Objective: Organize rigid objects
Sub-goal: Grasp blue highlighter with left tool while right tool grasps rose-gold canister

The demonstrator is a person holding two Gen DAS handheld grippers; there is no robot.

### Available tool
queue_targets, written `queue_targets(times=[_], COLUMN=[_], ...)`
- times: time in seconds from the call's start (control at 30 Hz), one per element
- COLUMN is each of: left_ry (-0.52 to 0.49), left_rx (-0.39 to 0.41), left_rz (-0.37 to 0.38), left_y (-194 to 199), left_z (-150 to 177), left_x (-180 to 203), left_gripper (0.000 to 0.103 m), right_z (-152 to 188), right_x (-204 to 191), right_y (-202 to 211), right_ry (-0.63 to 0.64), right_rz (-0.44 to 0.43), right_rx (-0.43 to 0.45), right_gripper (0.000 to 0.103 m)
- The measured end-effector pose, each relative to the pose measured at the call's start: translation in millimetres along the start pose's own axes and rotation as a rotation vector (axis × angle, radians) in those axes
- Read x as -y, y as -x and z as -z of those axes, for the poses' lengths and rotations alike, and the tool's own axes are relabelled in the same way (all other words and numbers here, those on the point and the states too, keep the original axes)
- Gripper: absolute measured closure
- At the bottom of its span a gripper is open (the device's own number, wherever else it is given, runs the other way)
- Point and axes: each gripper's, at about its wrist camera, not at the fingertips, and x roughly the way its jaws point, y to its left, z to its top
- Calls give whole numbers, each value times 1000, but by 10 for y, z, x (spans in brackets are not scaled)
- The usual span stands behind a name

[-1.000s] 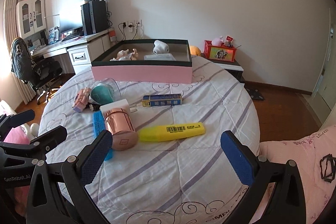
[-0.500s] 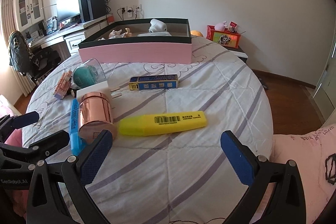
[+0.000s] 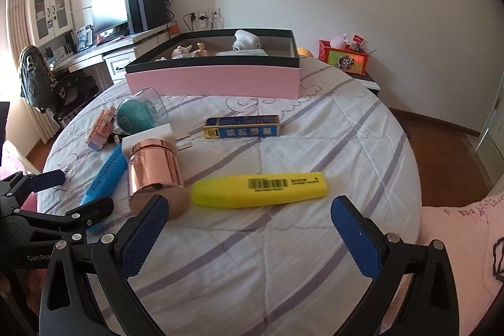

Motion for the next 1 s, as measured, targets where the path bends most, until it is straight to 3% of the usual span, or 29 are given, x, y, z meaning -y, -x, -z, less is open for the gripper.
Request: queue_targets(times=[0.13,0.43,0.47,0.63,0.73,0.9,1.0], left_ry=[5,-8,-13,-52,-85,-103,-118], left_rx=[9,30,32,44,52,65,69], left_rz=[-26,0,3,-5,-19,25,50], left_y=[29,80,76,64,45,16,1], left_z=[41,70,72,77,84,29,-22], left_x=[-107,-150,-144,-92,-26,62,141], left_gripper=[0,0,0,0,0,11,30], right_z=[-54,-140,-145,-125,-97,-78,-83], right_x=[-226,-533,-551,-631,-677,-592,-515], right_y=[-26,28,-14,-249,-372,-395,-326], right_ry=[58,136,141,144,142,131,122], right_rz=[-12,-50,-54,-112,-141,-195,-186], right_rx=[33,54,40,-32,-69,-77,-62], right_gripper=[0,1,4,43,54,56,55])
